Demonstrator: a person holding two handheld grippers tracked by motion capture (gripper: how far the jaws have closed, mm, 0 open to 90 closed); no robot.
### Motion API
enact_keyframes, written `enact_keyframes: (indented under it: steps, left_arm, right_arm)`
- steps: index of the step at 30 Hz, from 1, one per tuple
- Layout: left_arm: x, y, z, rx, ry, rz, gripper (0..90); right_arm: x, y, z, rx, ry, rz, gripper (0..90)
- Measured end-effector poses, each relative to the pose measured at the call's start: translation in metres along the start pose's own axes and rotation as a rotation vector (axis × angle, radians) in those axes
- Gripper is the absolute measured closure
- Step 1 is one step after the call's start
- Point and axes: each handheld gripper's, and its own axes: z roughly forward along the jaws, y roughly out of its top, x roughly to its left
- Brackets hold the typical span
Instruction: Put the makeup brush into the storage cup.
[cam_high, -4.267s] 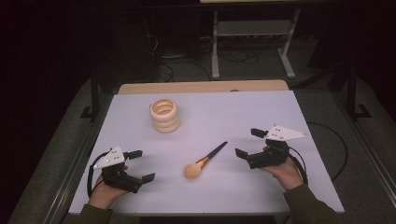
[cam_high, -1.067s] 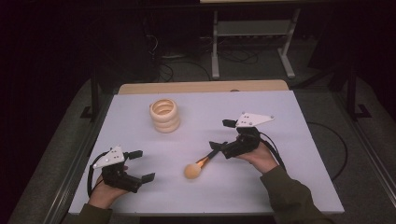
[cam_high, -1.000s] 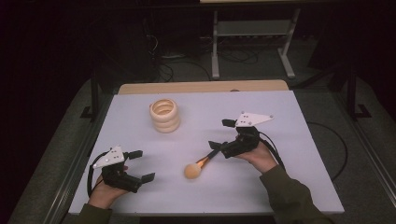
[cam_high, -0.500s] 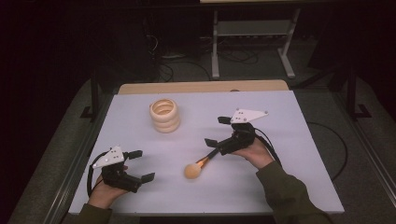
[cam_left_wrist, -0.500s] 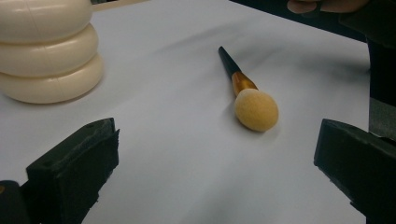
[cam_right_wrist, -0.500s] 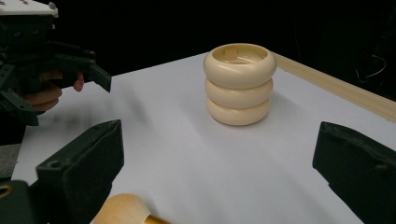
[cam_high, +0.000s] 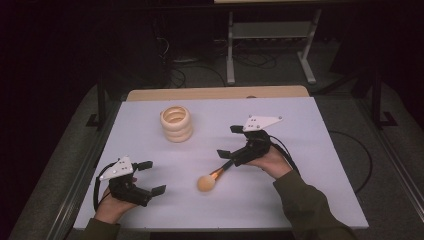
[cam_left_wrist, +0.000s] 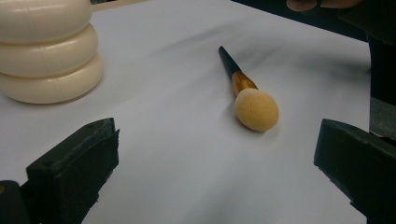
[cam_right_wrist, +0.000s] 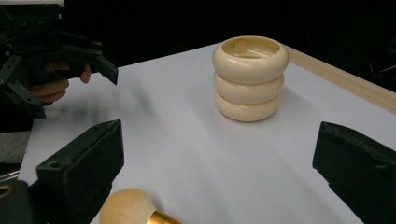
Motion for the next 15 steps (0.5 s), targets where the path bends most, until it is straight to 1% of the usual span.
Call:
enact_keyframes:
  steps: [4, 10, 11, 15]
  left_arm:
    - [0.0, 0.0, 0.0, 0.001, 0.0, 0.0, 0.0]
    - [0.0, 0.0, -0.001, 0.002, 0.0, -0.001, 0.0]
    - [0.0, 0.0, -0.001, 0.002, 0.001, 0.0, 0.0]
    - [0.0, 0.0, -0.001, 0.003, 0.0, 0.0, 0.0]
  right_arm:
    - [0.0, 0.002, 0.003, 0.029, 0.016, -0.01, 1.2]
    - [0.0, 0.002, 0.011, 0.106, 0.04, -0.035, 1.2]
    - [0.0, 0.002, 0.012, 0.116, 0.043, -0.029, 1.2]
    - [0.0, 0.001, 0.016, 0.149, 0.058, -0.037, 1.2]
